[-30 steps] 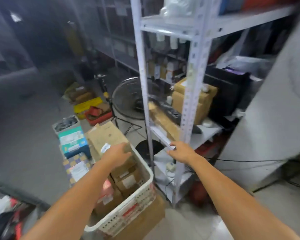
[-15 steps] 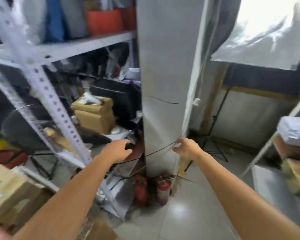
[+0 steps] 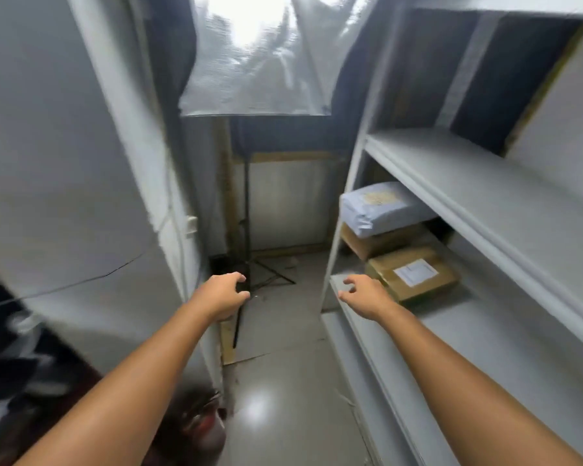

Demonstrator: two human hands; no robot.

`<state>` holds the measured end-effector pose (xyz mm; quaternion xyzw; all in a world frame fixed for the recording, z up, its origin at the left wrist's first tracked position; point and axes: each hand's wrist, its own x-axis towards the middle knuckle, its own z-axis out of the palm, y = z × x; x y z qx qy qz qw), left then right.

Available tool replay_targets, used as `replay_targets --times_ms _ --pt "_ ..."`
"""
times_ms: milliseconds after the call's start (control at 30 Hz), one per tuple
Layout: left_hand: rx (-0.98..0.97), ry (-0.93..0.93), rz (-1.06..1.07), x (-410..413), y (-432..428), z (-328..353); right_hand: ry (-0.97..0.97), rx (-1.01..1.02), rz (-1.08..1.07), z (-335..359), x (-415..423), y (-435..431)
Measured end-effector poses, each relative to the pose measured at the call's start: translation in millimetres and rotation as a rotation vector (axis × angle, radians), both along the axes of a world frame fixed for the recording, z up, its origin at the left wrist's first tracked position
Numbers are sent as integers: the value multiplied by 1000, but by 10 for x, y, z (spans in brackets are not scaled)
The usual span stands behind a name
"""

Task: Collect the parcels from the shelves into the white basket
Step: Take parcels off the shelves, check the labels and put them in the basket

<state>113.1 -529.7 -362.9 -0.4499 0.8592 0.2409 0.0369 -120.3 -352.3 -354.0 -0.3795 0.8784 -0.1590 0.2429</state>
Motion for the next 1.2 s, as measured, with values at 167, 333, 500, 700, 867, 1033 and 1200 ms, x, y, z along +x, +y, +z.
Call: replay_targets --times_ms 167,333,500,700,867,1033,1200 --pt "25 28 -242 -1259 84 -73 -73 -59 -261 -140 -689 362" --pt "1 12 -392 -2334 215 -256 -92 -121 -434 -417 -1332 497" --pt "-8 -18 -500 -3146 221 -592 -122 -155 -586 -825 -1802 551" --pt "-3 -26 -576 -3891 -32 -1103 -148 -200 -789 -1331 -2107 464" --pt "54 68 -568 -4370 -257 -1599 -154 -289 -986 -1755 -2274 298" --pt "229 177 -566 -4642 -279 -1937 -226 -451 -1055 -2032 -2315 86" --pt "303 204 -626 -4670 -286 -2003 -257 -644 -1112 -2170 -2249 -91"
